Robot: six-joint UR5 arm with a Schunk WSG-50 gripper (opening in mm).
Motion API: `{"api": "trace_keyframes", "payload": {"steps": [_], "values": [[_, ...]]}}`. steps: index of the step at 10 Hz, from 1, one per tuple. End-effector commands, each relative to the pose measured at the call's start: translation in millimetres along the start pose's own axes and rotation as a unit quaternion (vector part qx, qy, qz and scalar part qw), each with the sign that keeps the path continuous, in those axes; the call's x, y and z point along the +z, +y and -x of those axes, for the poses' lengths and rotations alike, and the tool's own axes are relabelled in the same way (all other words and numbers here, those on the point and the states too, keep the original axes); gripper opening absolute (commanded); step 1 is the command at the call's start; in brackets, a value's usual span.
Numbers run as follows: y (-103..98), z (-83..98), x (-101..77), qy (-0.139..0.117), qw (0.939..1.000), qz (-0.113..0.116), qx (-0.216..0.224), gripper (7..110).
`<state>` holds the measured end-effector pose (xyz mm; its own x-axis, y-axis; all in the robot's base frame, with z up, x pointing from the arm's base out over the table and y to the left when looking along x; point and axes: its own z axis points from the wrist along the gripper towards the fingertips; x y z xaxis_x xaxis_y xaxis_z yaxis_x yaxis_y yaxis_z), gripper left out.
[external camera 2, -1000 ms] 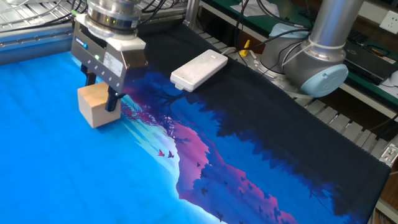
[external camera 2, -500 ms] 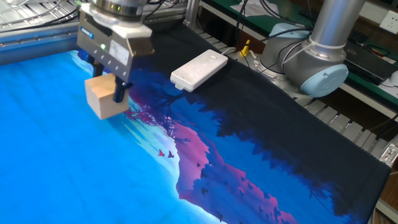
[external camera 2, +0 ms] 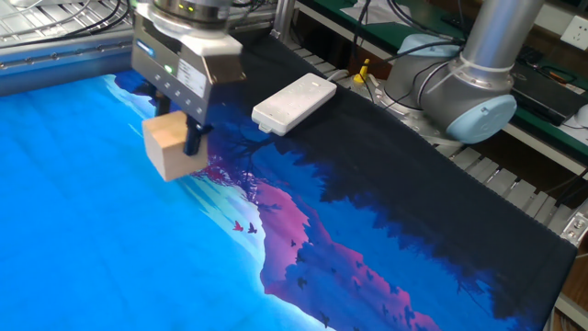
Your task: Pick up the small block on the left and move it to the right
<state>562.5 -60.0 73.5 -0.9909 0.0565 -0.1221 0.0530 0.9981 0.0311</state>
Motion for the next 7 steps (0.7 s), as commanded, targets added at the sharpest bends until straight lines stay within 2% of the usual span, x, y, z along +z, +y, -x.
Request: {"api": "trace_keyframes", "payload": {"steps": [1, 5, 7], "values": [[35.7, -0.5, -4.0, 0.001, 0.9995, 0.001, 0.032, 7], [77.4, 1.5, -12.9, 0.009, 0.9982, 0.0, 0.06, 7], [106.3, 4.0, -18.5, 0.013, 0.9966, -0.001, 0.081, 7]]}}
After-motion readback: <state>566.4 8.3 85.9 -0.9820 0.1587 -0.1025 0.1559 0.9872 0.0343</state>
